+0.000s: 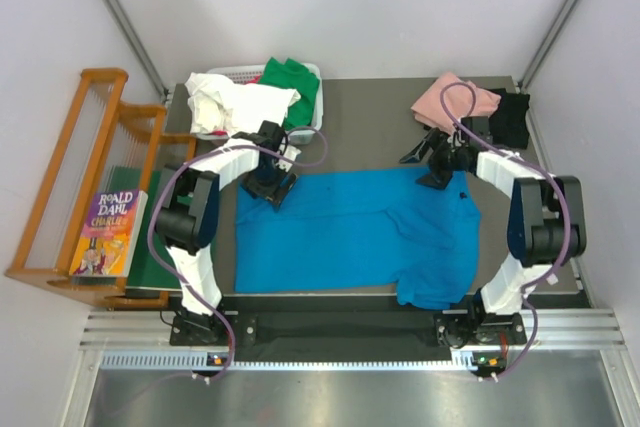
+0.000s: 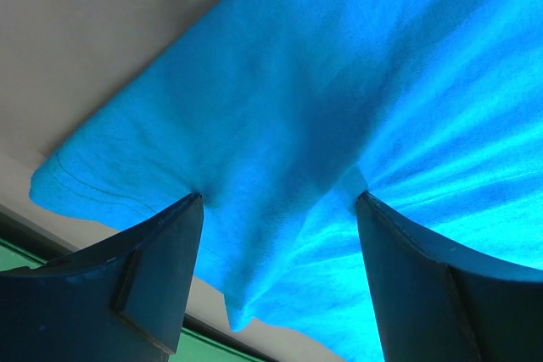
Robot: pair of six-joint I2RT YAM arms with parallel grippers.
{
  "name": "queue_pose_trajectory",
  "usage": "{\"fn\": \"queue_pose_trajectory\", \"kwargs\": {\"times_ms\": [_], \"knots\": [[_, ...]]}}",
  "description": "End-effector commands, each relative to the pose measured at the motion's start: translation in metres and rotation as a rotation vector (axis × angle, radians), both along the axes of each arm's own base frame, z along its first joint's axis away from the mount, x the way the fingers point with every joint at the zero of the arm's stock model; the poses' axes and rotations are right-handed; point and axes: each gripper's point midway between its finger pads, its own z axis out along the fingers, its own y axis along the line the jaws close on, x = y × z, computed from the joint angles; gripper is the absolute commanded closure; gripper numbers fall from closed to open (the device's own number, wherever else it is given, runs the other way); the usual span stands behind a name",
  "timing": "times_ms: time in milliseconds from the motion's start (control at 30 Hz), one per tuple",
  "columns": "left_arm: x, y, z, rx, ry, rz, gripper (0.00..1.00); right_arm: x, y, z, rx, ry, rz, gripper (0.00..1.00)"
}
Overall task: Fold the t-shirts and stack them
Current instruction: Fold the tshirt
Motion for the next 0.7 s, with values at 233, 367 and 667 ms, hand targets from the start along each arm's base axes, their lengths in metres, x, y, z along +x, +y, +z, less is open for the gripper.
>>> {"fn": "queue_pose_trajectory", "kwargs": {"times_ms": [233,367,667], "knots": [[0.026,0.025,-0.021,0.128,-0.055,0.031,0.23,0.048,-0.012,-0.025,-0.11,-0.003,-0.039,0.22],[0.032,0.034,-0.034,0.156,-0.048,0.049,0.23,0.057,-0.018,-0.03,-0.149,0.011,-0.042,0.23],[0.055,0.053,-0.048,0.163,-0.041,0.12,0.23,0.074,-0.027,-0.033,-0.142,0.025,-0.064,0.24]]}}
